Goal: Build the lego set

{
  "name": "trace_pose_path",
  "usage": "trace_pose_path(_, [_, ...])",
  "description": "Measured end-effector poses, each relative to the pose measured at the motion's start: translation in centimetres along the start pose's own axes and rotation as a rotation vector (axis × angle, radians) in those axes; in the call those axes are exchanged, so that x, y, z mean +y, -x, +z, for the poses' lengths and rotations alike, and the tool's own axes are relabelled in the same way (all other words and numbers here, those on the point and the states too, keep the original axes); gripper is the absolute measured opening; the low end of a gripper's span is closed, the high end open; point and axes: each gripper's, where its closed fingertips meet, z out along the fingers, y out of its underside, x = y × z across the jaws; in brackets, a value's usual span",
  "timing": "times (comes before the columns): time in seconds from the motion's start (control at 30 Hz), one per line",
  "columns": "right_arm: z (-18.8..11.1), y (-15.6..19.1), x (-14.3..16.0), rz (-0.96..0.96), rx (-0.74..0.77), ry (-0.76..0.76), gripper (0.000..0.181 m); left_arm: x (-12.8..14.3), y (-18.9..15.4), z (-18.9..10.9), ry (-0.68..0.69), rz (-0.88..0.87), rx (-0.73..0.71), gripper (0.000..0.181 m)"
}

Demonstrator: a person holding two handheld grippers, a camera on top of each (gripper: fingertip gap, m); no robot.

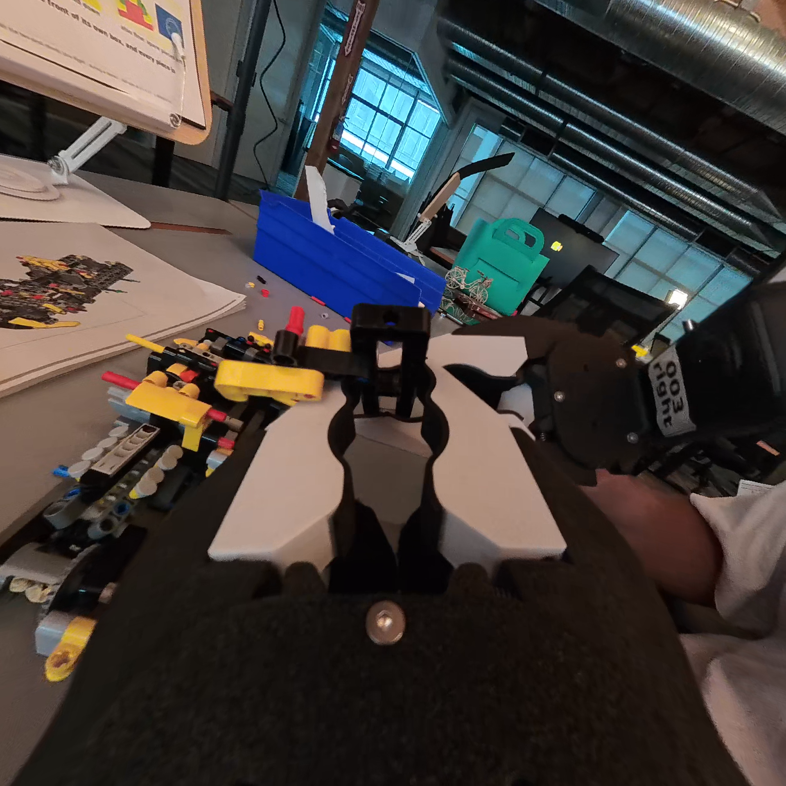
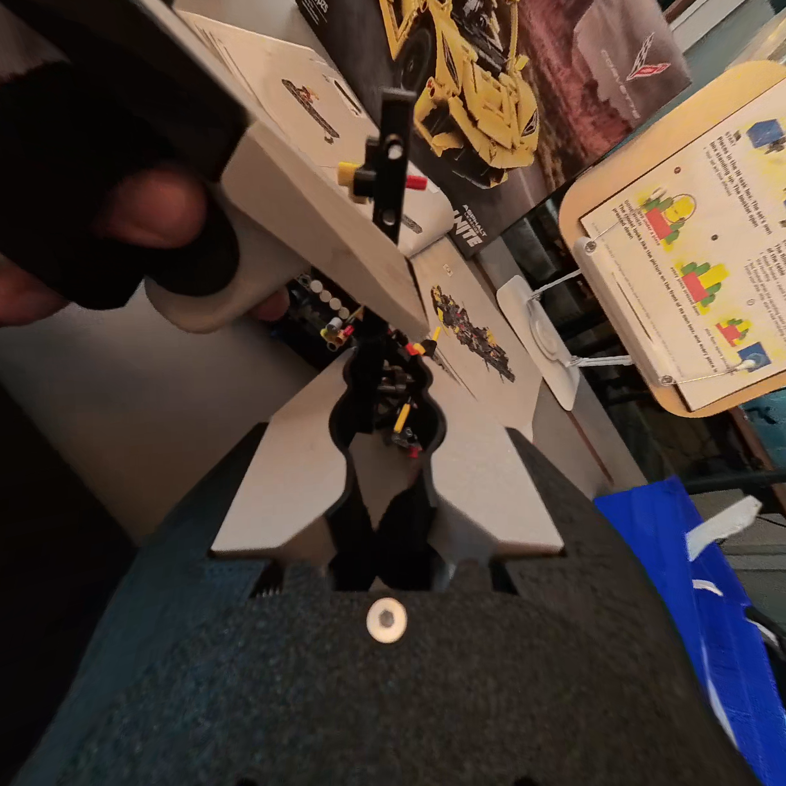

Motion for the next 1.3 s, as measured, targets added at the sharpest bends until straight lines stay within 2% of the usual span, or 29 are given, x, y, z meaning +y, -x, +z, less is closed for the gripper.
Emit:
trace_pose_path(0.03, [0.0,0.0,0.0,-0.016,0.013,0.0,0.021,0.0,0.0,0.0,0.001,0.003,-0.002,0.027])
trace_pose_path(0.17, [0.2,0.0,0.4,-0.081,0.06,0.011,0.023,0.4,0.2,0.2,0.019,0.025,-0.021,0.027])
trace_pose_path(0.23, [0.3,0.1,0.3,-0.047,0.044,-0.019,0.021,0.5,0.3,0.2,0.025,0.018,-0.014,0.027])
trace_pose_path(0.27, [0.3,0.4,0.3,0.031,-0.013,-0.042,0.021,0.5,0.2,0.1,0.035,0.02,-0.005,0.027])
trace_pose_path(0.33, [-0.5,1.3,-0.3,0.271,-0.22,-0.117,0.025,0.3,-0.4,-0.1,0.032,0.014,0.053,0.027])
trace_pose_path(0.37, [-1.3,1.4,-0.8,0.381,-0.319,-0.173,0.033,-0.2,-0.7,-0.4,0.015,0.047,0.073,0.027])
trace_pose_path(0.4, [-1.9,1.0,-0.9,0.497,-0.398,-0.206,0.043,-0.6,-0.9,-0.8,-0.002,0.118,0.079,0.027])
trace_pose_path(0.43, [-2.6,0.8,-0.8,0.612,-0.495,-0.231,0.045,-0.8,-1.3,-1.0,-0.006,0.21,0.088,0.027])
trace_pose_path(0.5, [-4.0,0.9,-1.2,0.857,-0.748,-0.282,0.039,-0.4,-2.3,-1.1,-0.005,0.429,0.093,0.027])
trace_pose_path(0.6, [-4.9,0.6,-1.6,1.092,-0.966,-0.361,0.023,0.6,-3.7,-0.6,-0.014,0.705,0.096,0.027])
trace_pose_path(0.7, [-4.6,1.1,-1.0,1.116,-1.008,-0.354,0.01,1.2,-3.8,-0.4,0.01,0.744,0.092,0.026])
trace_pose_path(0.87, [-4.5,1.2,-0.9,1.095,-0.993,-0.372,0.009,1.4,-3.9,-0.4,0.0,0.783,0.098,0.027])
trace_pose_path(1.07, [-4.4,1.7,-0.9,1.172,-1.084,-0.345,0.008,2.1,-4.1,-0.5,0.026,0.871,0.103,0.027])
trace_pose_path(1.3, [-3.6,1.7,-0.1,1.167,-1.013,-0.29,0.006,3.4,-3.1,0.0,0.101,0.93,0.028,0.029])
